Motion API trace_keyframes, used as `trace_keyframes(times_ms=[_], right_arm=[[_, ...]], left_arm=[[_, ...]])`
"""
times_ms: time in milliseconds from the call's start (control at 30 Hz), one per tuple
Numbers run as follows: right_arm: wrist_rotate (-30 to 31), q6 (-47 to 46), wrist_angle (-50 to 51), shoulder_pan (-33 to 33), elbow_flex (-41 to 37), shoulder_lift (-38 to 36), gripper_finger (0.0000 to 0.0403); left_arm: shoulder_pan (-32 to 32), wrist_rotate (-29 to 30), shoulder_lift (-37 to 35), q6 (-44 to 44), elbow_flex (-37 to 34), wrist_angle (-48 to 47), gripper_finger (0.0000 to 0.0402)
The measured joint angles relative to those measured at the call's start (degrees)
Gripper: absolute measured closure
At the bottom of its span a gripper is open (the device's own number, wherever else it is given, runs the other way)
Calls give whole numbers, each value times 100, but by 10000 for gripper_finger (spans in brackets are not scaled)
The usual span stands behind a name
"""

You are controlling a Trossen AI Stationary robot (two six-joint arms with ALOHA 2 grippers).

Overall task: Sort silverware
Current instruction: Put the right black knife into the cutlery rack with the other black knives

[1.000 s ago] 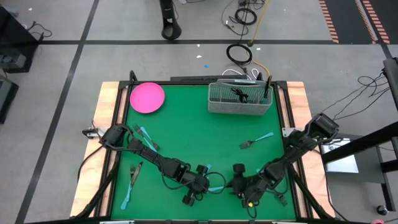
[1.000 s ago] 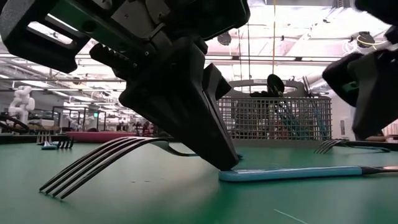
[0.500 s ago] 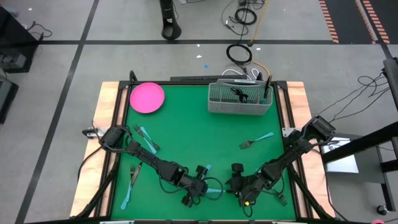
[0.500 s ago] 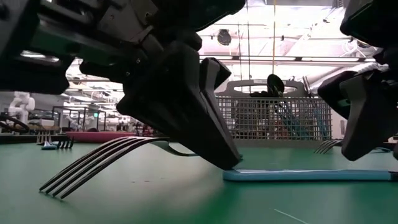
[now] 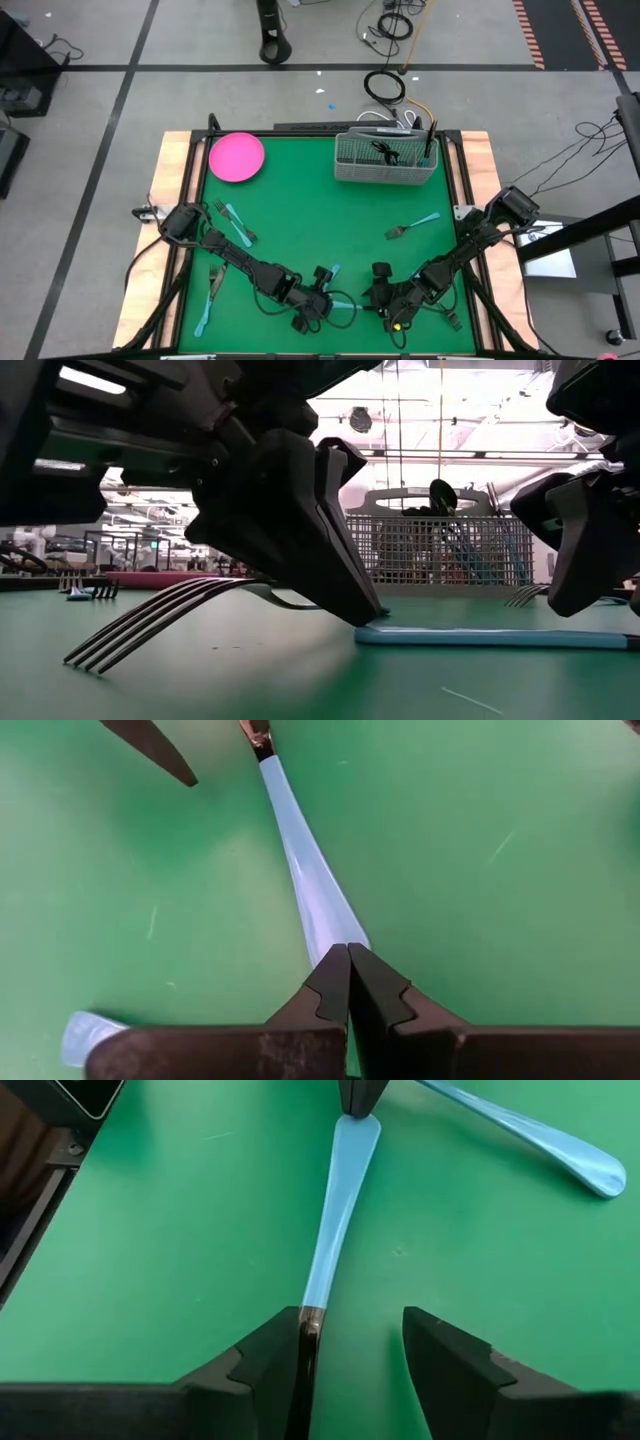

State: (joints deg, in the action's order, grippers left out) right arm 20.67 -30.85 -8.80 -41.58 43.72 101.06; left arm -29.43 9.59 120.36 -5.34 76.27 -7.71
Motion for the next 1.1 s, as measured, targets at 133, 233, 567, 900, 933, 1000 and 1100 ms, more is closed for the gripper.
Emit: trace_keyframes(times_ms=[133,233,567,900,933,1000,1100], right_arm=[[0,-6,0,0,0,0,234],[0,-2,0,0,0,0,234],[0,-14,2,0,0,-2,234],[13,-22,2,2,0,-2,234],[13,-22,2,2,0,-4,234],[17,-22,2,2,0,-4,234],[17,-17,2,2,0,-4,234]], left_arm=[[-30,112,0,2,39,-102,401],[-44,172,0,0,43,-93,401],[-140,561,-286,-211,70,-103,401],[-154,388,-234,48,65,-330,401],[-145,352,-234,49,65,-307,401],[-135,269,-236,75,68,-271,401],[-113,229,-236,102,-7,-197,401]])
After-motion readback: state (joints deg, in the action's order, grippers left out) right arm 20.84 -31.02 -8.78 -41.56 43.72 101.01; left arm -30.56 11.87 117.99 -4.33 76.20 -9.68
